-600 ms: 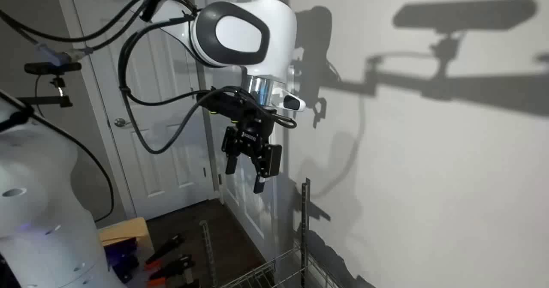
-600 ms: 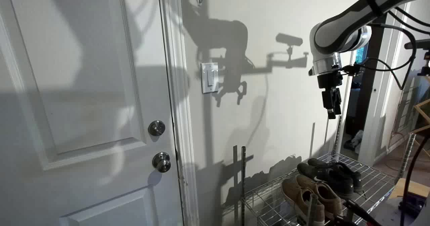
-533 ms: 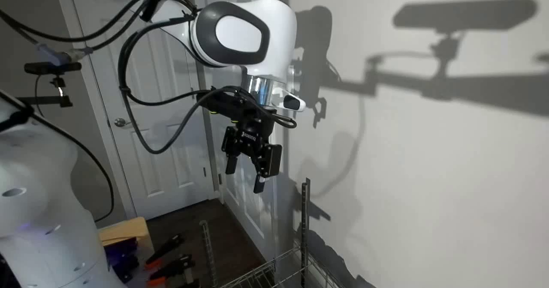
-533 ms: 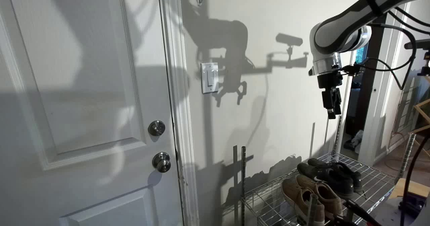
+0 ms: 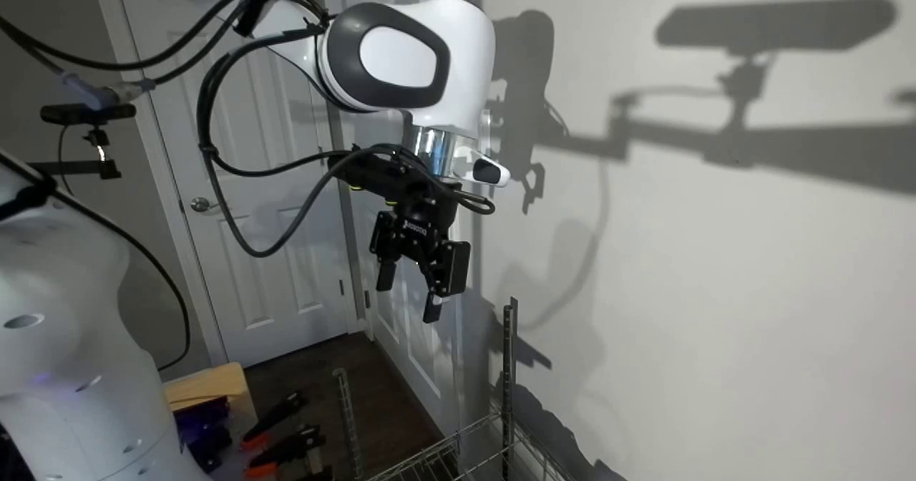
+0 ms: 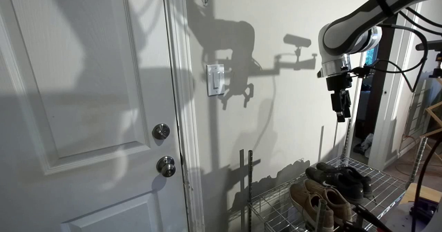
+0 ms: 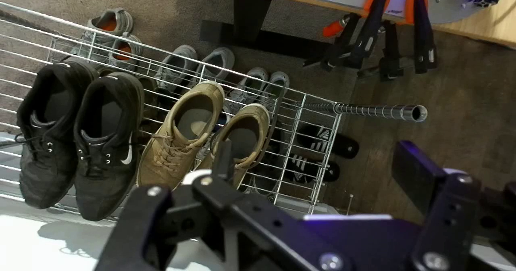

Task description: Switch on the light

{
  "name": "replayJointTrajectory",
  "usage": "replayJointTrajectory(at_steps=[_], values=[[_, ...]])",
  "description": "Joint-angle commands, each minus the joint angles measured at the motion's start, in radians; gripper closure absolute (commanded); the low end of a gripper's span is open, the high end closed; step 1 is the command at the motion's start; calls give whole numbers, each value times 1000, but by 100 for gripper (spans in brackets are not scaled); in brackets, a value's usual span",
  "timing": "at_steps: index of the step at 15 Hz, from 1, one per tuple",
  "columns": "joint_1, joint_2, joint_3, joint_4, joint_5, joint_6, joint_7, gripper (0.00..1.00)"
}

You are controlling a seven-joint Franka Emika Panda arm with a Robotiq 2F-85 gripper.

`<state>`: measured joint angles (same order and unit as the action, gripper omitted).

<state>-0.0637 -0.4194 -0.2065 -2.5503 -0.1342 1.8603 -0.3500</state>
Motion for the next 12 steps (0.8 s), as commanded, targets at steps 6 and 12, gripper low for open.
replayJointTrajectory(at_steps=[6, 12], values=[[-11, 1, 10, 1, 4, -2, -3, 0], [-16, -6, 17, -4, -21, -12, 0, 0]])
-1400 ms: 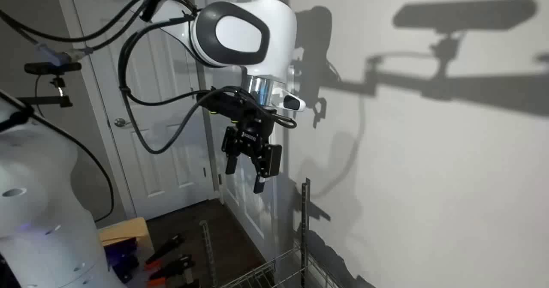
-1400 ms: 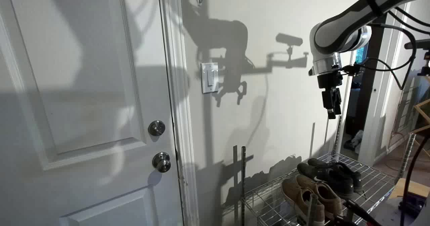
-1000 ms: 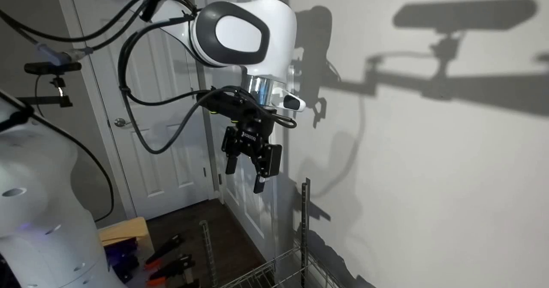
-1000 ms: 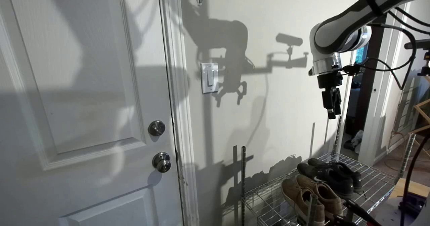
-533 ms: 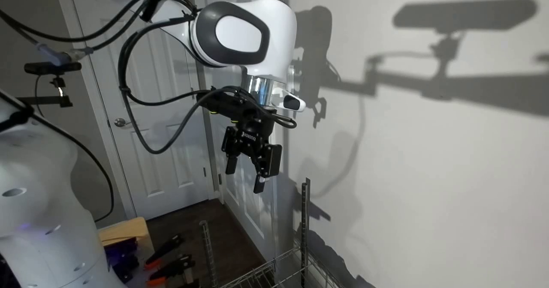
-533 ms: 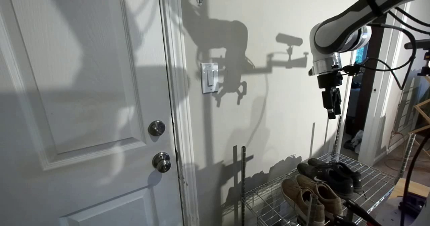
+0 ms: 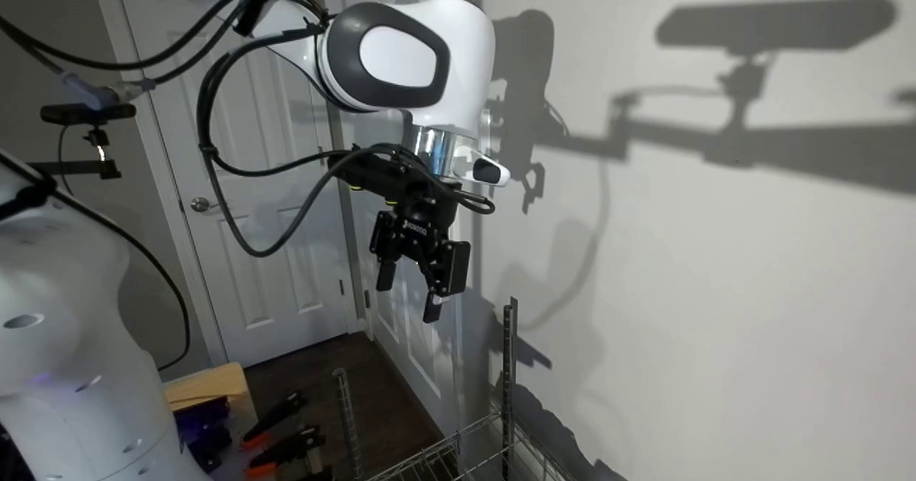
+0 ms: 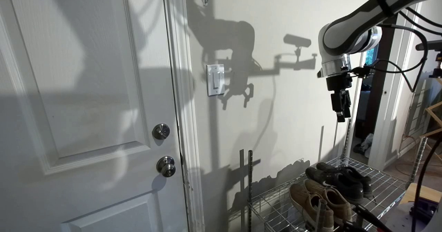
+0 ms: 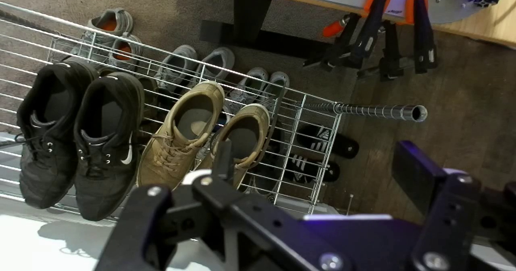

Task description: Switch on the light

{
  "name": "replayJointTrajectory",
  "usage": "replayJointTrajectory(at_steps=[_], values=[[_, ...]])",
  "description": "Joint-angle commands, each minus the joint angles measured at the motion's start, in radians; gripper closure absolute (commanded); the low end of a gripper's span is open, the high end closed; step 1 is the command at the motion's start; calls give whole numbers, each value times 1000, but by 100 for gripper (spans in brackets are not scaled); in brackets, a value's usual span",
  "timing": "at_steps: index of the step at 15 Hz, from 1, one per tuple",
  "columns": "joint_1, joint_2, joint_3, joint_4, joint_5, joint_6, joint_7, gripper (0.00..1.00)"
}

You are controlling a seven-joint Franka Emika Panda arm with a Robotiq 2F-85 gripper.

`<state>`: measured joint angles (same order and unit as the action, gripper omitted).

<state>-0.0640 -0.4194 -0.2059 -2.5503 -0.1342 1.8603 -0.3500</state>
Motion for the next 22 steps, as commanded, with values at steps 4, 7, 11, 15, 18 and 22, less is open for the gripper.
replayJointTrajectory(at_steps=[4, 7, 11, 15, 18, 22], values=[[14, 42, 31, -15, 9, 24, -16, 0], [60, 74, 53, -32, 51, 71, -44, 0], [111, 129, 103, -30, 77, 138, -39, 0], [153, 142, 154, -46, 53, 268, -74, 0], [168, 134, 176, -78, 27, 427, -111, 0], [180, 123, 179, -141, 44, 717, -121, 0]])
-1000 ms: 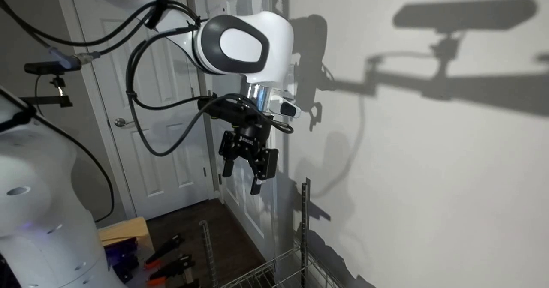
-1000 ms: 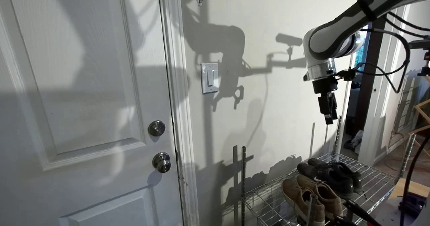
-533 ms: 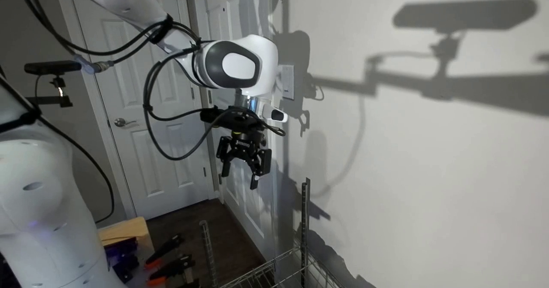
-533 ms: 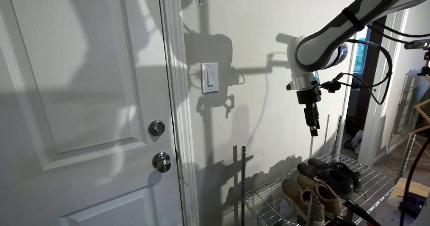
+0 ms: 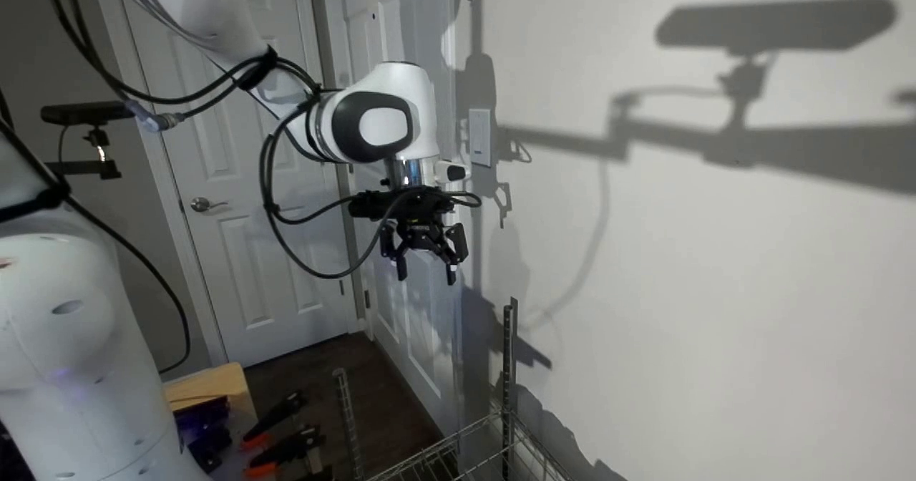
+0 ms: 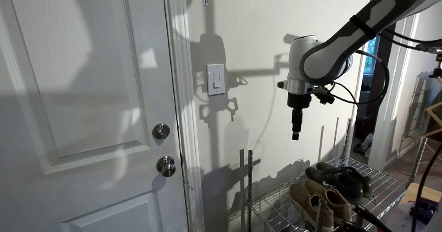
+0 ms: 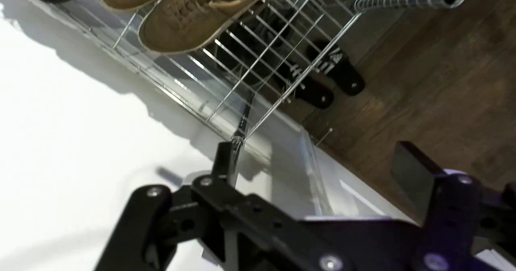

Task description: Switch on the light

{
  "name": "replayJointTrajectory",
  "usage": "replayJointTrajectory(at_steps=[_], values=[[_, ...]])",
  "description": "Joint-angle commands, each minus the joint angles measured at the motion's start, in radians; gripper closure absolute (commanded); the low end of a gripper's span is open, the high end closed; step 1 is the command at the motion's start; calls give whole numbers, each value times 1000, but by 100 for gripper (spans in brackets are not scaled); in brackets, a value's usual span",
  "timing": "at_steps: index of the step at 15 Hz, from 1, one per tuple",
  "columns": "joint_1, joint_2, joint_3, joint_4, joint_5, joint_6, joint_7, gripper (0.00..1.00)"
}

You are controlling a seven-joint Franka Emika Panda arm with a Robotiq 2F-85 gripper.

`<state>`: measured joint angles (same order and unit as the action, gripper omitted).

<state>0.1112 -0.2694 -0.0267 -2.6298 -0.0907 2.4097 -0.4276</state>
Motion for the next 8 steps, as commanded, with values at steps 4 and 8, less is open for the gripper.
replayJointTrajectory(at_steps=[4, 8], values=[[64, -23, -25, -107, 78, 429, -86, 0], [200, -32, -97, -129, 221, 573, -145, 0]])
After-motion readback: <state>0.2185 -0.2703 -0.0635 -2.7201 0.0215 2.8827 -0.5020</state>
